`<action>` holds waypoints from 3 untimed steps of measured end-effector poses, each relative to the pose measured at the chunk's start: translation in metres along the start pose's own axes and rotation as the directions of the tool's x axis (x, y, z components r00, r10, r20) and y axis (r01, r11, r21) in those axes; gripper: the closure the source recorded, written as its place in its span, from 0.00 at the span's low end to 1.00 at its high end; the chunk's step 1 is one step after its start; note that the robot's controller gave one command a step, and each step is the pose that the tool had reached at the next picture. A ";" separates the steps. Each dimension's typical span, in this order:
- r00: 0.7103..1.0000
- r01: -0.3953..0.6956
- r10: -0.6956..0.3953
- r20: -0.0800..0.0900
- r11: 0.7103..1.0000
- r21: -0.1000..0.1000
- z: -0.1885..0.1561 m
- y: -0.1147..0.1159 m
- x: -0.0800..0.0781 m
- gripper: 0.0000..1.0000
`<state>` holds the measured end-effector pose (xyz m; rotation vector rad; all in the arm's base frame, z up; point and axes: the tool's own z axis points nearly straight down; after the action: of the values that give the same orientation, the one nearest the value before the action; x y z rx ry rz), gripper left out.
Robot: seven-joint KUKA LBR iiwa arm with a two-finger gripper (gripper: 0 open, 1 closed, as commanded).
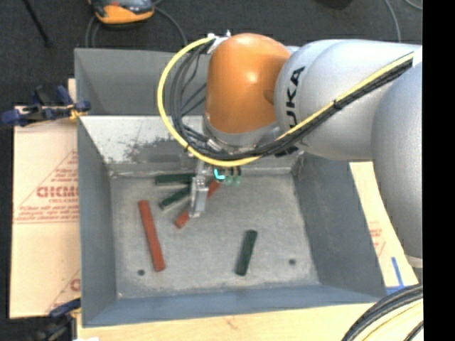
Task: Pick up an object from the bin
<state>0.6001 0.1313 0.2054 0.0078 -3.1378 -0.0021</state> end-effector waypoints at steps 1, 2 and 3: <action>1.000 -0.003 0.003 0.008 1.000 -0.001 -0.005 -0.001 -0.002 0.00; 0.999 0.034 -0.034 0.015 0.999 0.001 0.048 -0.001 -0.007 0.00; 0.983 0.183 -0.183 0.008 0.983 0.003 0.097 -0.006 0.007 0.00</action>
Offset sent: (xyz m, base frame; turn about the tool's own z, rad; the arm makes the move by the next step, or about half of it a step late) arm 0.0095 -0.0021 -0.1320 -0.0906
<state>0.5930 0.1257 0.1081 0.2971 -3.1319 0.0008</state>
